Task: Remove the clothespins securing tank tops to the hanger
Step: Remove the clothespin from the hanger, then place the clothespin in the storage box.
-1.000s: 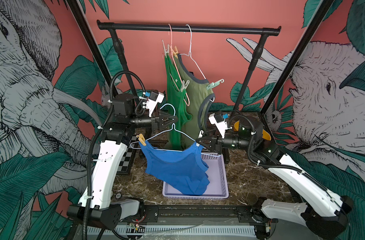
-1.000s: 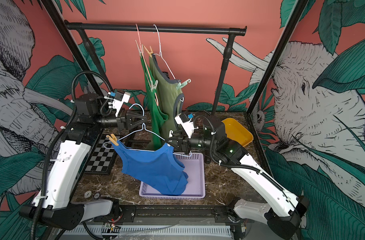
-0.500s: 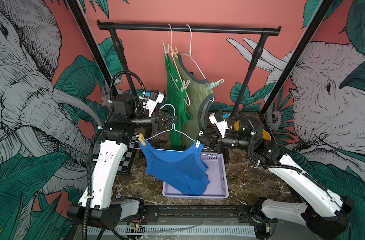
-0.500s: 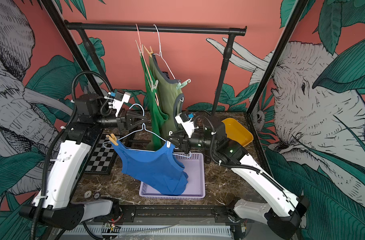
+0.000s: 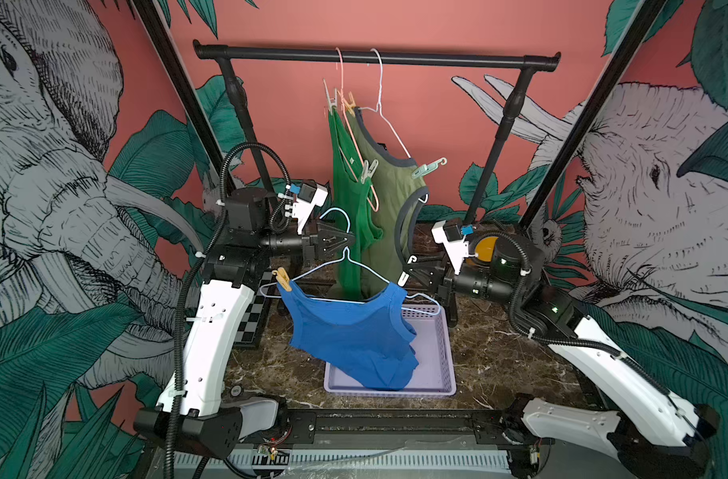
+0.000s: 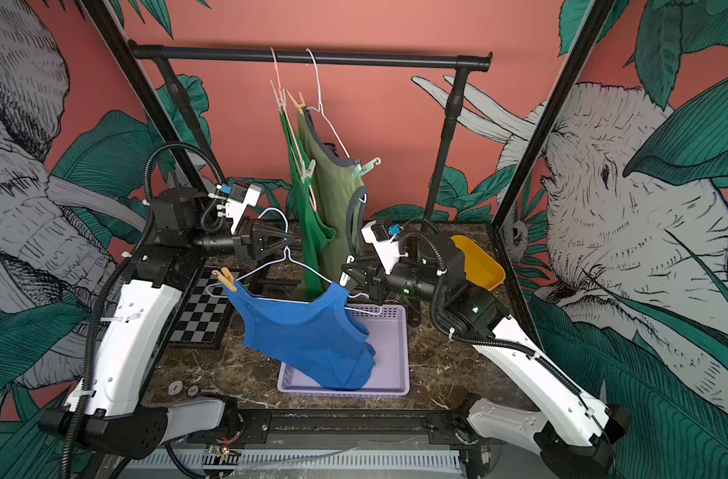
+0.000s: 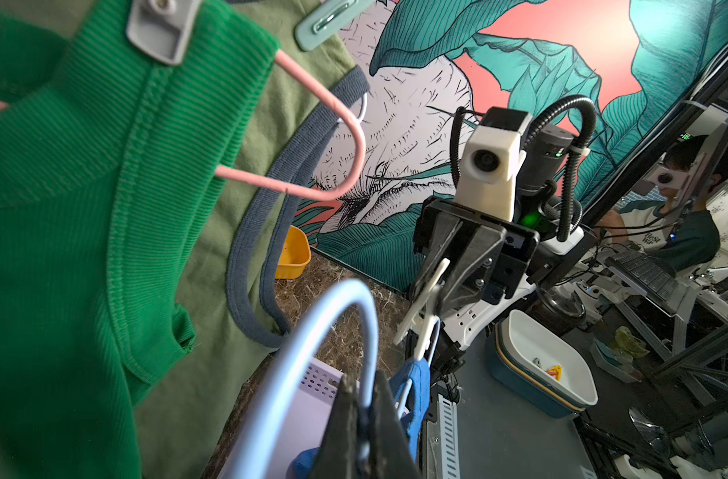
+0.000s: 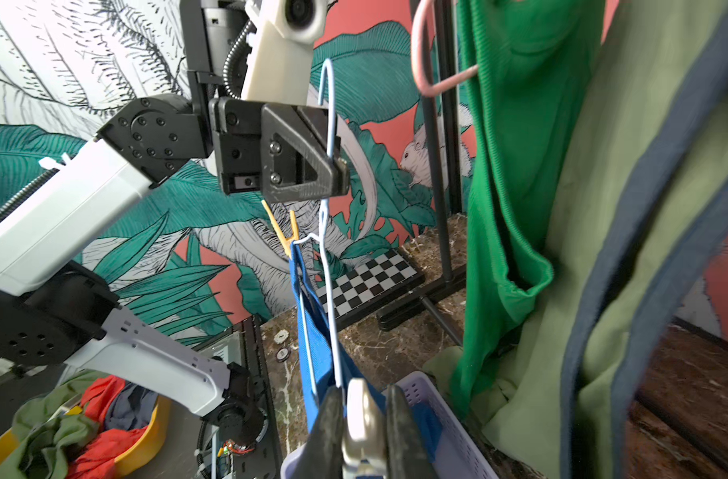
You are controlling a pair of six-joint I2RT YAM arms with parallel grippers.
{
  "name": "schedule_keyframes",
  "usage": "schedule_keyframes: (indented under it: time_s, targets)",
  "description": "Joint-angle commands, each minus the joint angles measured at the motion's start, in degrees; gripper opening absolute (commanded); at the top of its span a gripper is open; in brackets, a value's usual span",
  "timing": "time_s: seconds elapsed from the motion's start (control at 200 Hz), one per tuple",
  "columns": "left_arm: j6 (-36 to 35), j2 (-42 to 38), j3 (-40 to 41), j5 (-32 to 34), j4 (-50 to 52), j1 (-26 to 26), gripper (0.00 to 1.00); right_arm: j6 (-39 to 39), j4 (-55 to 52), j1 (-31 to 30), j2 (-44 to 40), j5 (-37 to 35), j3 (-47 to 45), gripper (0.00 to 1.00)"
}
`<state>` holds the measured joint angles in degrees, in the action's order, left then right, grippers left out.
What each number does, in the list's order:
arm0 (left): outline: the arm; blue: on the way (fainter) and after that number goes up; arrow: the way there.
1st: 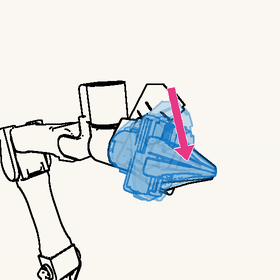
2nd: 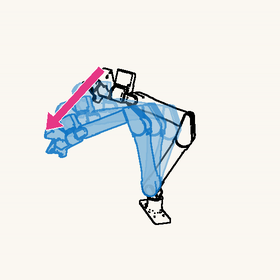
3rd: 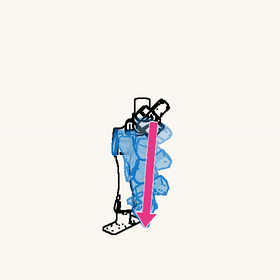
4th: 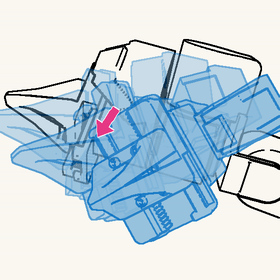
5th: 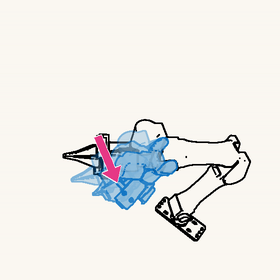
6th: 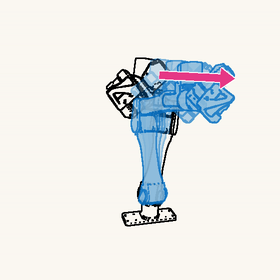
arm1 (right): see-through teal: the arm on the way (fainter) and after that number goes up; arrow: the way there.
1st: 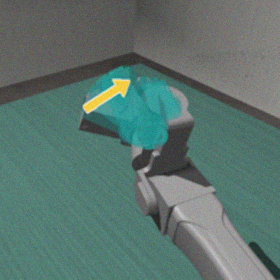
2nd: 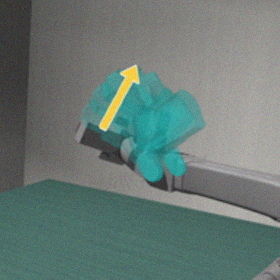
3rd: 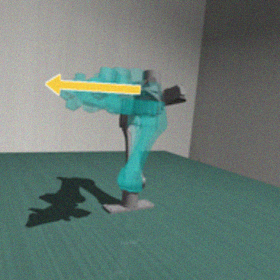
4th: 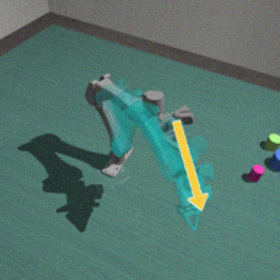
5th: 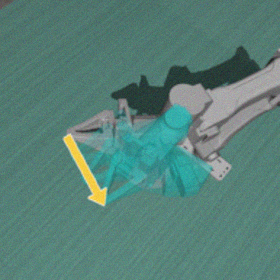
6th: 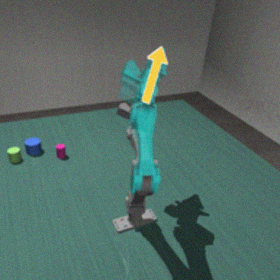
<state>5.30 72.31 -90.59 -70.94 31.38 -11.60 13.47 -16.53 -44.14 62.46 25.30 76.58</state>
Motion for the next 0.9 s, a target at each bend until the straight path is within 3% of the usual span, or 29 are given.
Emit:
schedule_keyframes:
  time_s: [0.0, 0.155, 0.31, 0.475, 0.67, 0.895]
  targets:
    - [-1.25, -1.55, -0.19, -1.32, 0.16, -0.29, 0.00, -1.27, 0.10, -0.16, -1.02, -6.58, 2.22, 0.00]
    - [-6.18, -1.66, -1.40, 0.29, 5.10, -0.42, 0.00, -0.94, -9.72, 2.45, -2.96, -19.00, 2.68, 0.00]
    - [-9.38, -1.87, -1.62, 0.80, 8.30, -1.09, 0.00, 6.29, -13.47, 14.13, -6.26, -20.78, -3.94, 0.00]
    - [-11.23, -2.14, -1.97, 0.90, 10.16, -1.59, 0.00, 7.57, -13.33, 21.11, -7.46, -25.91, -9.53, 0.00]
    - [-13.75, -2.36, -2.45, 1.49, 12.31, -2.03, 0.00, 11.29, -11.76, 31.36, -1.34, -26.45, -11.09, 0.00]
    - [-14.53, -2.38, -2.25, 1.49, 12.06, -2.29, 0.00, 17.43, -0.13, 44.66, 12.39, -22.63, -11.32, 0.00]
